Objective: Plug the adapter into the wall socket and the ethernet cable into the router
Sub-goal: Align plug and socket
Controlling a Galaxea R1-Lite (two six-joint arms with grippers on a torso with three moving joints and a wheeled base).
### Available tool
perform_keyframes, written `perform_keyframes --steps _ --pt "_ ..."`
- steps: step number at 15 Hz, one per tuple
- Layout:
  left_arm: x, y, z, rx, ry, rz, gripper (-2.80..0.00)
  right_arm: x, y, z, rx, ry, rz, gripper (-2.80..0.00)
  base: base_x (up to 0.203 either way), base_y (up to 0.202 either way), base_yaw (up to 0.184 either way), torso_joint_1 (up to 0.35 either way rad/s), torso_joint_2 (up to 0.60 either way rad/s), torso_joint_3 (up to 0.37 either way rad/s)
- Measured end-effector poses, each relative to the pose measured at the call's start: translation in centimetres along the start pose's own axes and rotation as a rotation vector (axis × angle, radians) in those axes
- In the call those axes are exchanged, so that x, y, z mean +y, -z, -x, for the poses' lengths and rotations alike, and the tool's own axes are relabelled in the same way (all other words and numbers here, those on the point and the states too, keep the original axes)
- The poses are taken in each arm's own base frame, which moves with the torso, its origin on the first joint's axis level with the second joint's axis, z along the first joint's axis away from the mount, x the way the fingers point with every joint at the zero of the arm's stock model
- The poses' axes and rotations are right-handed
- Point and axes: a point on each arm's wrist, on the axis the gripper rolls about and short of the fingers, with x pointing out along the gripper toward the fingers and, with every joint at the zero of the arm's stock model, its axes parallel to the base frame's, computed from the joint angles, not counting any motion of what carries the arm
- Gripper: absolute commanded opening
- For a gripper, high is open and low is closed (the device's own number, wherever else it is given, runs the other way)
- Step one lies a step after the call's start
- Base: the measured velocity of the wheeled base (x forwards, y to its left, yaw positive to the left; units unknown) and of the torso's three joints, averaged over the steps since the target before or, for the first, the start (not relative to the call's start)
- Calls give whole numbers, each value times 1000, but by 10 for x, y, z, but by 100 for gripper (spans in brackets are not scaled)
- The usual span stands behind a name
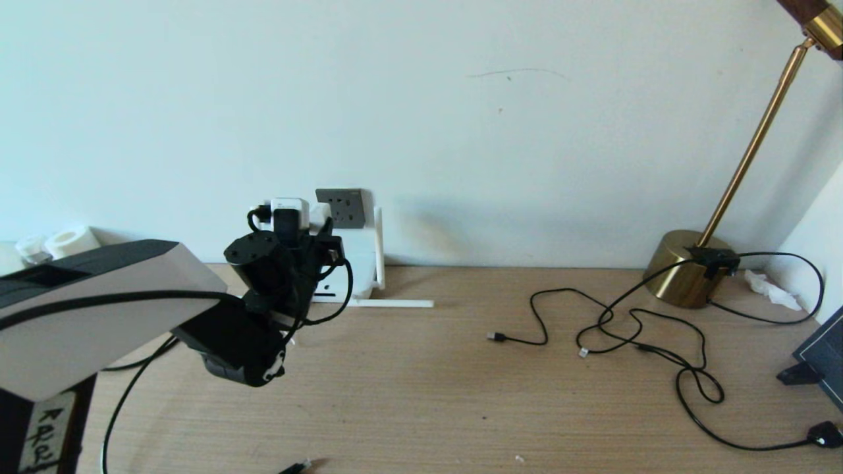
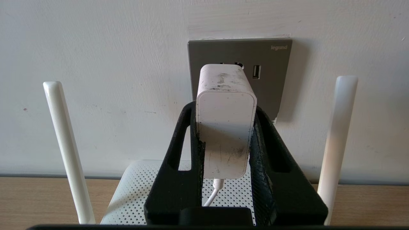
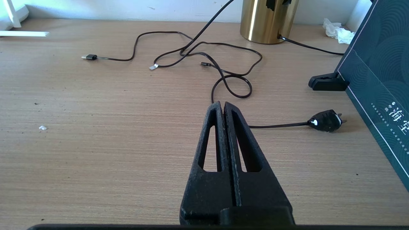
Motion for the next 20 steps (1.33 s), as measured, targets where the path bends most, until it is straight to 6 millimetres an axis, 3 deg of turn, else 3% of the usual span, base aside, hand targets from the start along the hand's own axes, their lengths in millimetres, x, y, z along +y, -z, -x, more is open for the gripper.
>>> perform_keyframes --steps 20 --pt "-5 6 -14 -31 -16 26 -280 0 0 0 0 0 1 -280 0 0 0 0 0 0"
